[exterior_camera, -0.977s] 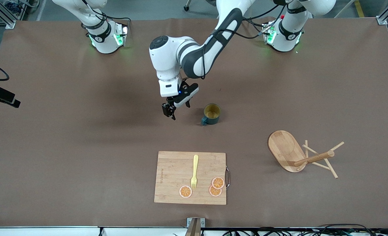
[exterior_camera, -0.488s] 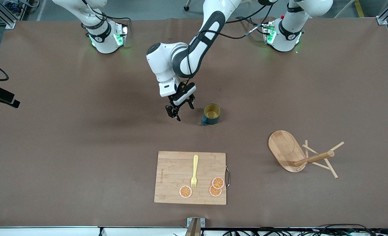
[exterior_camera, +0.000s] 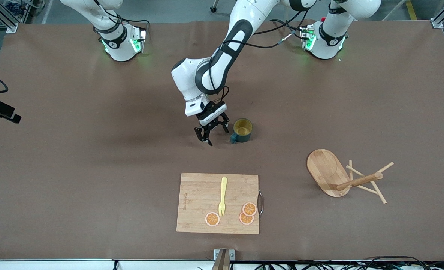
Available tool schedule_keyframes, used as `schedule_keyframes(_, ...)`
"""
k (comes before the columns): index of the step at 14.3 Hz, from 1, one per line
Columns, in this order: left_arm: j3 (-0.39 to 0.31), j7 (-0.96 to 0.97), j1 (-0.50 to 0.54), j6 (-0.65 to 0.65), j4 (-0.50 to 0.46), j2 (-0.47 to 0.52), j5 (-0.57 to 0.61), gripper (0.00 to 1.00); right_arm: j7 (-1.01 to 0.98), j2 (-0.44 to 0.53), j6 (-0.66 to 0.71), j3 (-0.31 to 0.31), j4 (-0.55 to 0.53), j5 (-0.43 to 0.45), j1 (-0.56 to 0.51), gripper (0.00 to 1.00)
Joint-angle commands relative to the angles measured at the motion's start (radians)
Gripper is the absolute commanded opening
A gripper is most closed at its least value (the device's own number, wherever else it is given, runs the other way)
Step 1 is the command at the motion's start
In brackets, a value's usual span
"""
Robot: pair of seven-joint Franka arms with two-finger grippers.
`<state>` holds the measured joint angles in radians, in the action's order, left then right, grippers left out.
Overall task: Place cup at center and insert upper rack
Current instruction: 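Lower the left gripper around the teal mug handle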
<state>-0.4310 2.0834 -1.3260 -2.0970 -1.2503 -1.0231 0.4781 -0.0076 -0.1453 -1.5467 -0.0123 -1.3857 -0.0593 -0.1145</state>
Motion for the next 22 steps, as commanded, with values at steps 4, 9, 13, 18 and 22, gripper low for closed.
schedule_keyframes(4, -0.012, 0.004, -0.009, 0.002, 0.06, -0.068, 0.051, 1.0, -0.003, 0.024, -0.013, 0.025, -0.036, -0.004, -0.028, 1.0)
schedule_keyframes(9, -0.012, -0.005, -0.015, 0.0, 0.058, -0.08, 0.065, 1.0, -0.005, 0.024, -0.012, 0.025, -0.036, -0.004, -0.028, 1.0)
schedule_keyframes(13, -0.011, -0.008, -0.015, 0.005, 0.058, -0.086, 0.07, 1.0, -0.005, 0.024, -0.009, 0.025, -0.039, -0.004, -0.028, 1.0)
schedule_keyframes(18, -0.02, -0.002, -0.012, 0.018, 0.058, -0.088, 0.068, 1.0, -0.005, 0.024, -0.01, 0.025, -0.041, -0.004, -0.028, 1.0)
schedule_keyframes(22, -0.023, 0.0, -0.005, 0.025, 0.058, -0.088, 0.068, 1.0, -0.005, 0.024, -0.009, 0.025, -0.041, -0.004, -0.028, 1.0)
